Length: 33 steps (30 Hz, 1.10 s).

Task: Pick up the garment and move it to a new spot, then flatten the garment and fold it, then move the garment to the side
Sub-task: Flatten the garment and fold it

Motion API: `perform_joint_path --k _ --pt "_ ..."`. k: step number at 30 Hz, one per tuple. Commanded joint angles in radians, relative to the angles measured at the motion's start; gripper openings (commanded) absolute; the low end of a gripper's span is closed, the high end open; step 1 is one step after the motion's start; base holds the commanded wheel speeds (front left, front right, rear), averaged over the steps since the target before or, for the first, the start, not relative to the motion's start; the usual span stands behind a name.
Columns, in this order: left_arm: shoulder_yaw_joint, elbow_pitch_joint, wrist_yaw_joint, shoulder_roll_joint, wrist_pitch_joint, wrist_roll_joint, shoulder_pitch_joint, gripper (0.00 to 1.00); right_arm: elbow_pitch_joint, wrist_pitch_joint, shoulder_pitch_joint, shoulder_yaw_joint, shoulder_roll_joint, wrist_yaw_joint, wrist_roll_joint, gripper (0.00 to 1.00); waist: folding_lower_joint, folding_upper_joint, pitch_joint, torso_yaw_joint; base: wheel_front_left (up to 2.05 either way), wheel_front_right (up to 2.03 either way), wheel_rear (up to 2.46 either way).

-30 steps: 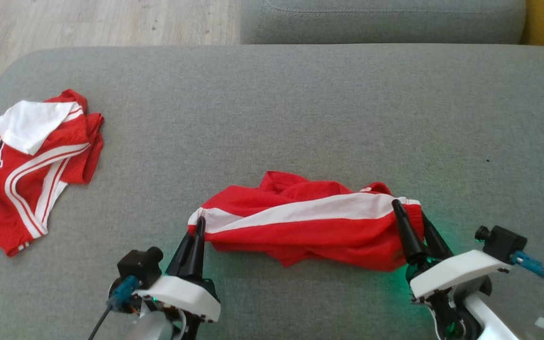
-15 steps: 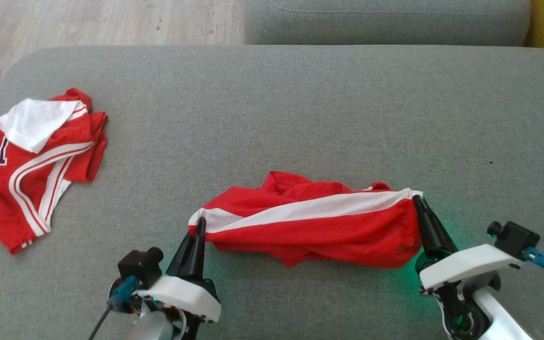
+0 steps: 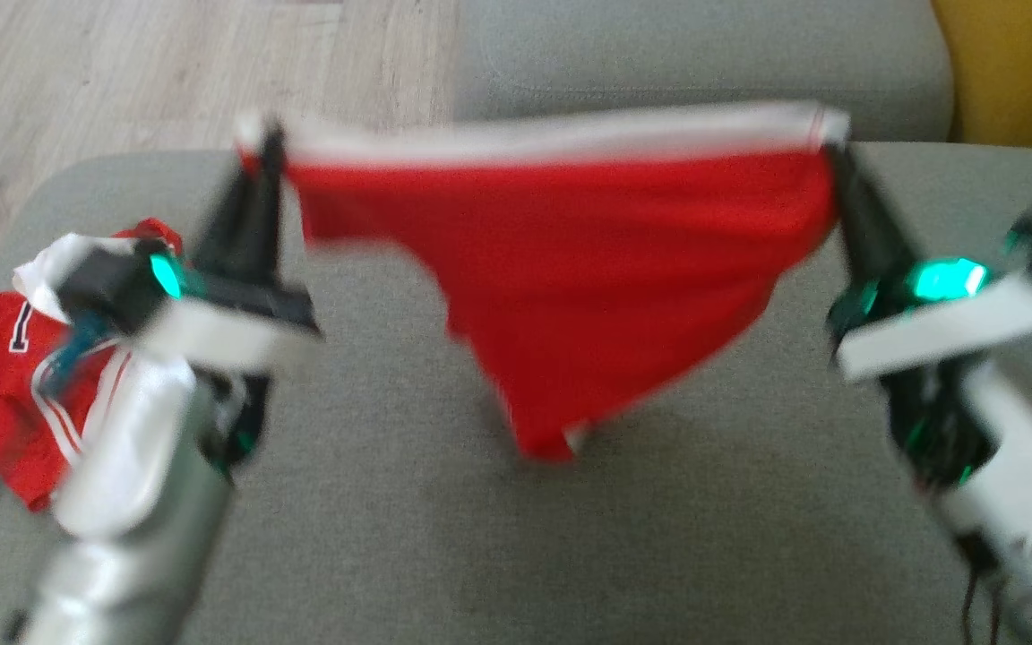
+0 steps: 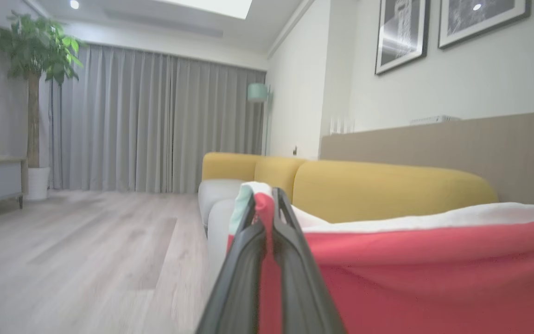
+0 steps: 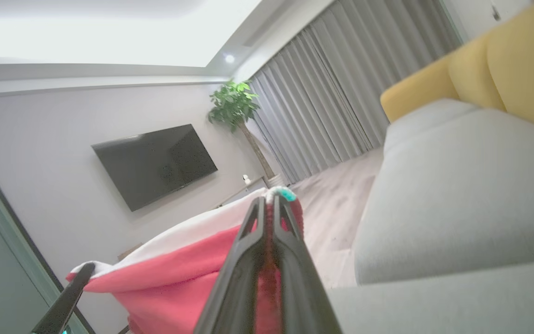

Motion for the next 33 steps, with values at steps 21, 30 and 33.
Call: perform_joint_path --k 21,30,33 --pt "0.063 0.124 0.117 0.066 0.013 0.059 -0.597 0.0 0.24 0.001 -0.723 0.095 -0.049 0.008 -0.182 0.0 0.0001 0.0 0.306 -0.002 0.0 0.0 0.0" --pt "0.196 -0.045 0.13 -0.023 -0.008 0.148 -0.591 0.0 0.154 -0.011 -0.732 -0.077 -0.031 0.008 -0.474 0.0 0.0001 0.0 0.319 0.025 0.0 0.0 0.0" --pt "0.236 -0.065 0.098 -0.075 -0.008 0.144 -0.428 0.0 0.129 -0.011 -0.59 -0.076 -0.032 0.008 -0.496 0.0 0.0001 0.0 0.296 0.032 0.0 0.0 0.0"
